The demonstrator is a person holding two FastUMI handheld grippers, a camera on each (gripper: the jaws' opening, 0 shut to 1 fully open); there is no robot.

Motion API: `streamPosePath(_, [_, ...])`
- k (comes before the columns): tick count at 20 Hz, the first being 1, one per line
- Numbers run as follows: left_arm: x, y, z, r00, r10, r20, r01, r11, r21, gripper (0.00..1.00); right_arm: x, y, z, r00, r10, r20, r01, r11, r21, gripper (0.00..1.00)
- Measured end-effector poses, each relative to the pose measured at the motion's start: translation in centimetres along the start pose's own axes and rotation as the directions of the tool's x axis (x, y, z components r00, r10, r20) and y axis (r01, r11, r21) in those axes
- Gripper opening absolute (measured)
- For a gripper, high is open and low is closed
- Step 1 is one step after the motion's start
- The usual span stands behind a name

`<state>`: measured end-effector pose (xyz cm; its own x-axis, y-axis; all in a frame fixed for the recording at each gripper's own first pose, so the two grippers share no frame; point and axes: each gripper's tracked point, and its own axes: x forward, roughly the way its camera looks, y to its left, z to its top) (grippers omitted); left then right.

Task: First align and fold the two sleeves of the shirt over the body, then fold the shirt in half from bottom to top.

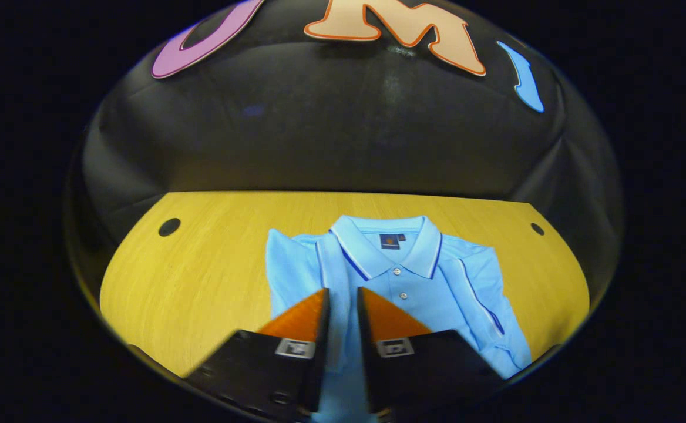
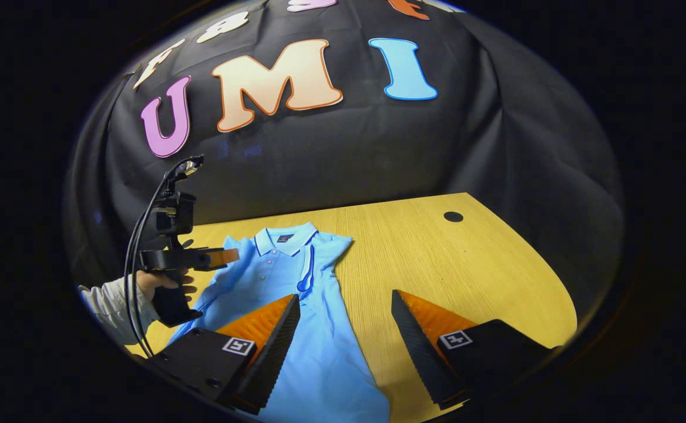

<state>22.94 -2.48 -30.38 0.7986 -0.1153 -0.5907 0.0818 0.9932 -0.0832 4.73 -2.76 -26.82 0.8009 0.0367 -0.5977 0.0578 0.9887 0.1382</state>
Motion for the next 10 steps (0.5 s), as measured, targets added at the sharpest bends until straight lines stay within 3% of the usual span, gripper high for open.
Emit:
streamPosePath(3, [-1.9,0.2,1.1,0.997,-0.034,0.071,0.036,0.999,-0.022,0.93,0.1,0.3,0.1,1.000,-0.013,0.023,0.013,1.000,-0.012,0.98])
streamPosePath(7, [-6.8,1.3,1.0,0.991,-0.044,0.126,0.048,0.998,-0.029,0.96,-1.5,0.9,0.0,0.998,-0.006,0.057,0.007,0.999,-0.031,0.98])
streamPosePath(10, [-12.0,2.6,0.2,0.986,-0.017,0.165,0.017,1.000,0.001,0.96,-3.5,1.1,-0.4,0.998,0.014,0.069,-0.012,0.999,-0.039,0.98])
